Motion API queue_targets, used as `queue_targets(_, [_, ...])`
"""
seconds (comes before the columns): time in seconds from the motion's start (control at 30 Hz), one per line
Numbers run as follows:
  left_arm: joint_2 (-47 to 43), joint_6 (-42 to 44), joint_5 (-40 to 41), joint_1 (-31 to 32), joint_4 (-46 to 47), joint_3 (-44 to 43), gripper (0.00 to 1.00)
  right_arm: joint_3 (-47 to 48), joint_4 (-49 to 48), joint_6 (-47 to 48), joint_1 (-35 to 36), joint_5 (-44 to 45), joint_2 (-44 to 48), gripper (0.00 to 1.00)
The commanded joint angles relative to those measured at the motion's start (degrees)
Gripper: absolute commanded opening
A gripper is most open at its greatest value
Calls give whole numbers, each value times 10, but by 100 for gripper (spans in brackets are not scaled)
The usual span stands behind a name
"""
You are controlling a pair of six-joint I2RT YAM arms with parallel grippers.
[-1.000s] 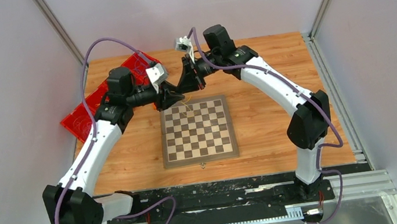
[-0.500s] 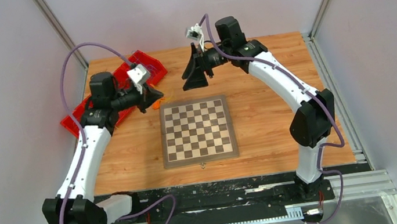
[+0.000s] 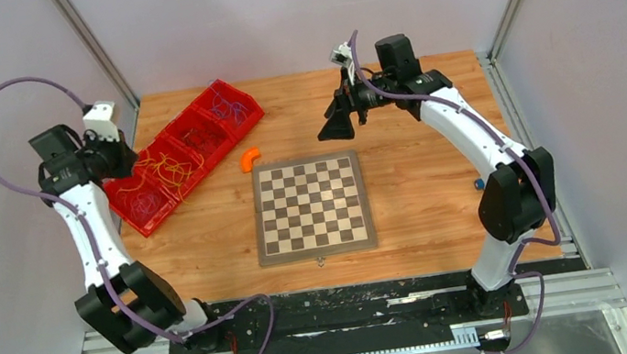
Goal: Untangle the cables
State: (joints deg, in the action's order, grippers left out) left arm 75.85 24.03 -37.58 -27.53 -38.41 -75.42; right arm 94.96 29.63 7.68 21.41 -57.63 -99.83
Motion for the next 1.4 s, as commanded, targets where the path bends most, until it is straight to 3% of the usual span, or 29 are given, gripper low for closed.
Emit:
queue_targets(0.0, [54,49,80,-44,-13,-46,0,-18,-12,33,-3,19,27,100])
queue_targets(0.17, [108,66,136,-63,65,-33,0,-29,-6,33,-17,20,30,100])
queue_targets(0.33, [152,23,75,-69,52,-78,0,-42,3,36,-29,24,40,100])
queue_targets(0.5, [137,-23,11,-55,56,-111,0,-58,9,43,-35,26,52,100])
queue_targets(0.63, [135,-62,7,-35,81,-116,0,-65,9,48,-39,25,54,100])
queue_targets(1.07, [251,-183,51,-19,171,-61,0,-71,20,50,-50,26,50,100])
queue_targets(1.23, [275,-175,59,1,179,-50,10,-71,26,49,-54,23,45,100])
queue_targets(1.3, [287,-172,62,10,168,-62,18,-68,27,45,-54,20,40,100])
queue_targets(1.37, [291,-171,71,14,154,-76,32,-63,29,45,-53,21,36,100])
